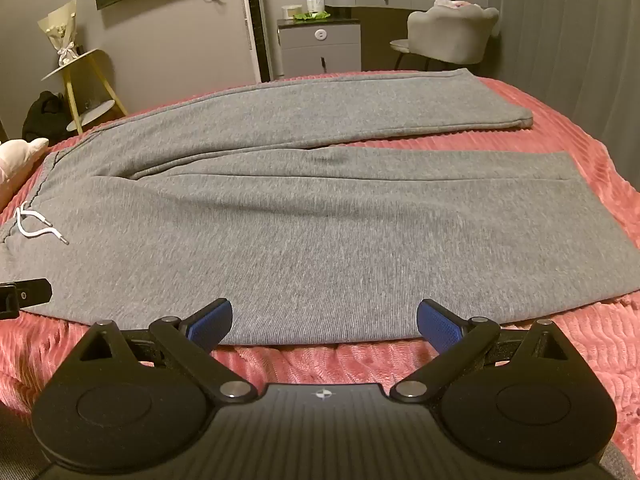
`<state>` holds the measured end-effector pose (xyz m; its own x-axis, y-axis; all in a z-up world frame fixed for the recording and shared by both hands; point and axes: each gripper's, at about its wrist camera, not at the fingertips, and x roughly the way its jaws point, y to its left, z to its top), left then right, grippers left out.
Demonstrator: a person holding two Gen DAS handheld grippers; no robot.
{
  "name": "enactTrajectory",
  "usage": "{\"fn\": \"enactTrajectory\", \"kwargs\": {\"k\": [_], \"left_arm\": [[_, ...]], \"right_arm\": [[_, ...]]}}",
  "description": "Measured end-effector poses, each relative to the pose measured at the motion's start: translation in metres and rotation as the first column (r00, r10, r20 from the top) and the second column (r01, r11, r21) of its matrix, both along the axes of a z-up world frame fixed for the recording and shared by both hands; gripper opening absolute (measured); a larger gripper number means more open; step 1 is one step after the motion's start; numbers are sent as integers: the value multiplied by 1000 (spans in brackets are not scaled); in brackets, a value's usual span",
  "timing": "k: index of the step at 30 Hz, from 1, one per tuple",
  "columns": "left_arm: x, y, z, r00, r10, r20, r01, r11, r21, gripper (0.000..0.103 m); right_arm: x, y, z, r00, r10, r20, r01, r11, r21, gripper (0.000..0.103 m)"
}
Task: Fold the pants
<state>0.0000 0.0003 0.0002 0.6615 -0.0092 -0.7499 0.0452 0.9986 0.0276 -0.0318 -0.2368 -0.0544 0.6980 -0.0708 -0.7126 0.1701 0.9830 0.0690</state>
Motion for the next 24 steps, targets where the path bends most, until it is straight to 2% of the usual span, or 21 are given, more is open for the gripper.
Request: {"fn": "enactTrajectory", "kwargs": {"k": [24], "left_arm": [[0,0,0,1000,1,-4,-1,1000,0,103]], "right_arm": [[0,0,0,1000,0,1,0,1000,2,99]]}}
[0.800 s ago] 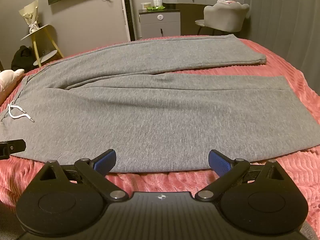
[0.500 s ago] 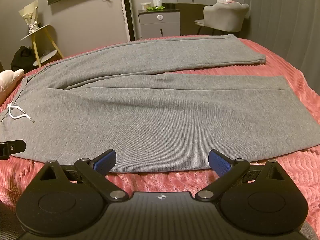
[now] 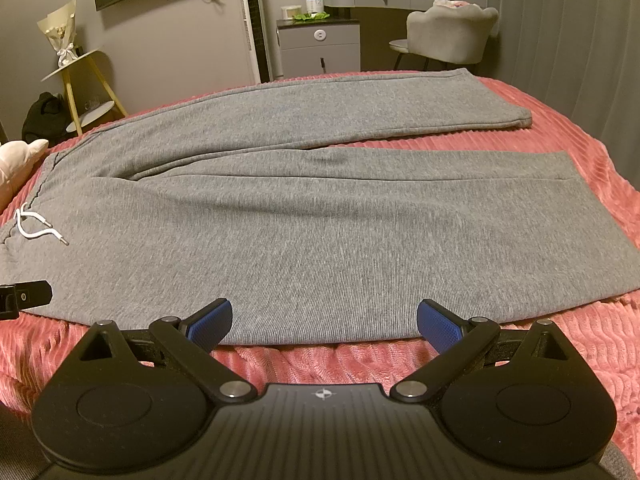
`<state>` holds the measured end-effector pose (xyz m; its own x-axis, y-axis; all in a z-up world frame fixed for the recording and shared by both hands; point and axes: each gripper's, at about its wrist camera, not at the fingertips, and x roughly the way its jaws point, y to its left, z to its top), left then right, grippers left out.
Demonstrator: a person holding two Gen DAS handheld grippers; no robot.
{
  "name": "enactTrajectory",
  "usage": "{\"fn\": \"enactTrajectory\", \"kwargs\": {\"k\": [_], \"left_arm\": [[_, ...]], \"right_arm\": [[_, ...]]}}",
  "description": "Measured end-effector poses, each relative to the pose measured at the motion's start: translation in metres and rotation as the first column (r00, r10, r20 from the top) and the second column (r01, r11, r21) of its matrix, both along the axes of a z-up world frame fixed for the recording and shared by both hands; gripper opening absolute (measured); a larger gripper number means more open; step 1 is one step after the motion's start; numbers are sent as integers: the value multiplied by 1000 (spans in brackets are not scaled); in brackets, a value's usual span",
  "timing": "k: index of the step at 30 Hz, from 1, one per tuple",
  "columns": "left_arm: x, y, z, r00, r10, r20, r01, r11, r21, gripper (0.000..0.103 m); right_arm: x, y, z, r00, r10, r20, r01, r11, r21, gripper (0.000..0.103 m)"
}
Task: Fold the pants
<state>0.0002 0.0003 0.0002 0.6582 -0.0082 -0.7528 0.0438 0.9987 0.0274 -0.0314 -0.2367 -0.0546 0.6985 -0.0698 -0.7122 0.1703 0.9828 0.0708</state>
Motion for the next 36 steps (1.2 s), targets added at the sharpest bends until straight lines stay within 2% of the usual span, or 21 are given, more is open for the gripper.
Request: {"fn": "enactTrajectory", "kwargs": {"k": [36], "left_arm": [[1,1,-6,1000,0,-5,0,1000,-5,103]], "right_arm": [[-1,0,0,1000,0,1,0,1000,0,99]]}}
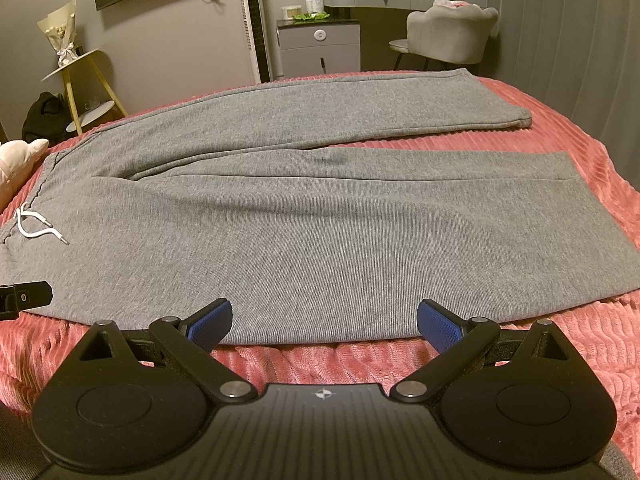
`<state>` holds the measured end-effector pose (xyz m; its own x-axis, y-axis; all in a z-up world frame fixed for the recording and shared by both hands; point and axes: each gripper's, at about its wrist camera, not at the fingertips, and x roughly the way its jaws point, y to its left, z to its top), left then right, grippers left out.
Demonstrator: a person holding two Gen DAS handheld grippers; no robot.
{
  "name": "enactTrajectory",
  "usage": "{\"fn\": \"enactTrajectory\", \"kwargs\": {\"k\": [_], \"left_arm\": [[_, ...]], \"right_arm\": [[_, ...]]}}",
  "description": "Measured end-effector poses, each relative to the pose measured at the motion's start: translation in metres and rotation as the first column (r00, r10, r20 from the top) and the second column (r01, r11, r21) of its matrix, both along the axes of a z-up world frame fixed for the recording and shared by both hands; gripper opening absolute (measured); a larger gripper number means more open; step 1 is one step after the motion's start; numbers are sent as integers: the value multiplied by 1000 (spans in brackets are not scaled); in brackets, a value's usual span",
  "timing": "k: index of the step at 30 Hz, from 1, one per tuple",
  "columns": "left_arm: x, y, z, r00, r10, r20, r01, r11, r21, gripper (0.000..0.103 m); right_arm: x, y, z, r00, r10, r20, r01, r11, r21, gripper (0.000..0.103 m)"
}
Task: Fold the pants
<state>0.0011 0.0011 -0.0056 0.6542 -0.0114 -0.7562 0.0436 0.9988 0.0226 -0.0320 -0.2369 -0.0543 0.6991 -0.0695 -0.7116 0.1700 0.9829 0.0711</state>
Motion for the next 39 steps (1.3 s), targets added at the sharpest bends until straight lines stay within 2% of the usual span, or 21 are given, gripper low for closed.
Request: {"fn": "enactTrajectory", "kwargs": {"k": [39], "left_arm": [[-3,-1,-2,1000,-2,-3,2,1000,0,103]], "right_arm": [[-1,0,1,1000,0,0,0,1000,0,99]]}}
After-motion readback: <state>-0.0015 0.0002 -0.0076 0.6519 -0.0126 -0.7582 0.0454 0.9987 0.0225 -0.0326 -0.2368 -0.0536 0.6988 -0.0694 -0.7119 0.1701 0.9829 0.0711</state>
